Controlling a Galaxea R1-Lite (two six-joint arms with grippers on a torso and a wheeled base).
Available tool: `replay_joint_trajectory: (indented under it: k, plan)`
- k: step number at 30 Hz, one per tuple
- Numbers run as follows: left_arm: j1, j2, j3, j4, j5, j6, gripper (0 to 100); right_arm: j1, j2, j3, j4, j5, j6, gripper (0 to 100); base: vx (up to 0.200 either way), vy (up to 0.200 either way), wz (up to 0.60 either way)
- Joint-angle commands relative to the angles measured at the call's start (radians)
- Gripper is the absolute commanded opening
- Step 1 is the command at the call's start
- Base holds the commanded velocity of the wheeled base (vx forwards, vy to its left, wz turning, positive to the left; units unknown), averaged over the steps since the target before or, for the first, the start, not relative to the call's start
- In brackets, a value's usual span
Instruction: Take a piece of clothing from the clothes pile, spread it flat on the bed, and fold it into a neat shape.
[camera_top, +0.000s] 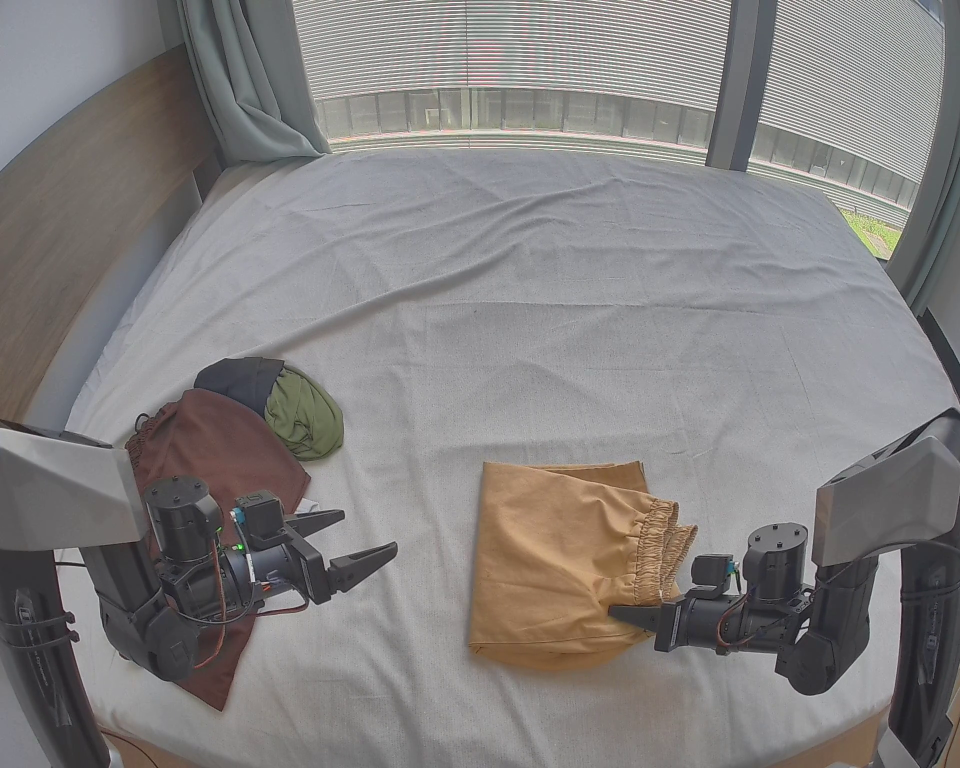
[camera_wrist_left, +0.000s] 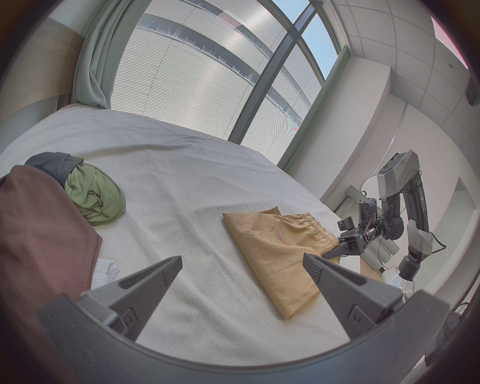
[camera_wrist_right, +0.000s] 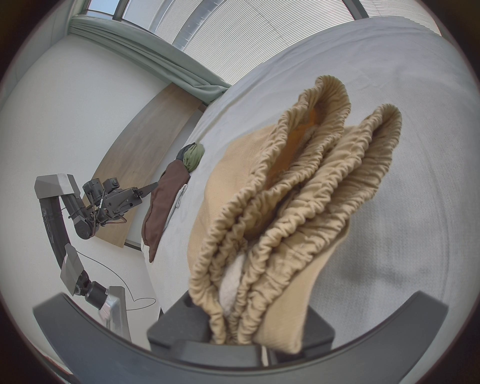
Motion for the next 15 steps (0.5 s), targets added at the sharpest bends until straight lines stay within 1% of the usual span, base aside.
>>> replay_joint_trajectory:
  k: [1,4,6,10,11,12,15]
  plan:
    - [0.004,-0.023,0.001,-0.002,-0.001,0.021,100,0.02,-0.057,-0.002,0.0,0.004,0.002,0,0.0,0.0,0.0]
    - [0.004,-0.03,0.001,-0.002,-0.001,0.035,100,0.032,-0.074,-0.004,0.0,0.007,0.002,0,0.0,0.0,0.0]
    - [0.004,-0.03,0.0,-0.002,0.0,0.055,100,0.037,-0.084,-0.013,0.0,0.025,0.005,0,0.0,0.0,0.0]
    - [0.027,-0.03,-0.011,-0.002,-0.001,0.13,100,0.037,-0.11,-0.027,0.0,0.056,0.008,0,0.0,0.0,0.0]
    - [0.029,-0.03,-0.011,-0.002,-0.001,0.133,100,0.037,-0.11,-0.028,0.0,0.057,0.008,0,0.0,0.0,0.0]
    - [0.04,-0.03,-0.016,-0.002,-0.001,0.169,100,0.037,-0.117,-0.033,0.0,0.06,0.008,0,0.0,0.0,0.0]
    - [0.041,-0.034,-0.013,-0.002,-0.001,0.184,100,0.037,-0.126,-0.047,0.0,0.063,0.012,0,0.0,0.0,0.0]
